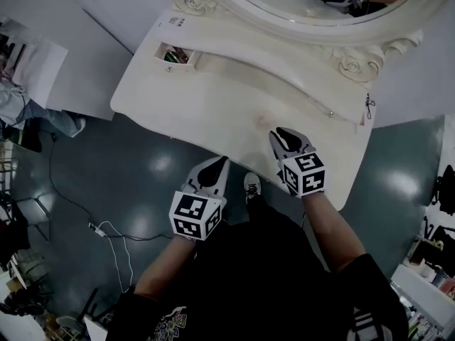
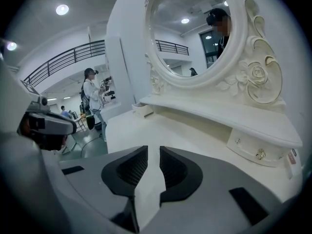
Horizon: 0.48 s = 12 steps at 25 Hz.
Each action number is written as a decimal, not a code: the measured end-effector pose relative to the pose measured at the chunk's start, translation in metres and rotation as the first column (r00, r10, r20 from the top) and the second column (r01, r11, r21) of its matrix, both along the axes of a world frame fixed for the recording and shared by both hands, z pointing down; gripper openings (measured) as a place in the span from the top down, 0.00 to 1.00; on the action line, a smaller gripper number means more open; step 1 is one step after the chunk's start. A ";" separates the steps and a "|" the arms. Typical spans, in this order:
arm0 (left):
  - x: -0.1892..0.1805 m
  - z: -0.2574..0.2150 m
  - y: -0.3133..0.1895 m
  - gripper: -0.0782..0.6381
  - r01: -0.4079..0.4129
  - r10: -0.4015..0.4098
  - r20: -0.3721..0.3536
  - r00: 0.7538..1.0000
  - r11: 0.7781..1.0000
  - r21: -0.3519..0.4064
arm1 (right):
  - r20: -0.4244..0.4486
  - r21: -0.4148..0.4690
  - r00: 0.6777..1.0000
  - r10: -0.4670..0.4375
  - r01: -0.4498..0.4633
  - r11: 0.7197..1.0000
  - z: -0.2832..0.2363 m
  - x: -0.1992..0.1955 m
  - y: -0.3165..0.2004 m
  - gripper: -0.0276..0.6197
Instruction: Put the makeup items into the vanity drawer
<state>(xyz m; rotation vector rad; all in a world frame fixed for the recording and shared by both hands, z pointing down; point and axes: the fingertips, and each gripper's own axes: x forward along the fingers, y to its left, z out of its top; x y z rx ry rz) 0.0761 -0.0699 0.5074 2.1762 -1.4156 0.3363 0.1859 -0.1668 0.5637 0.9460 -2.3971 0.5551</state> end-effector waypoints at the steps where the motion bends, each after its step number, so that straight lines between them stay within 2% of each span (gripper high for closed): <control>1: 0.000 0.002 -0.001 0.90 0.009 -0.009 0.001 1.000 1.000 -0.005 | -0.009 -0.005 1.000 -0.009 0.009 1.000 0.004 0.000 -0.003 0.83; 12: -0.008 0.012 -0.001 0.89 0.092 -0.092 0.010 0.996 0.995 -0.040 | -0.098 -0.038 0.992 -0.081 0.078 0.996 0.044 -0.007 -0.023 0.81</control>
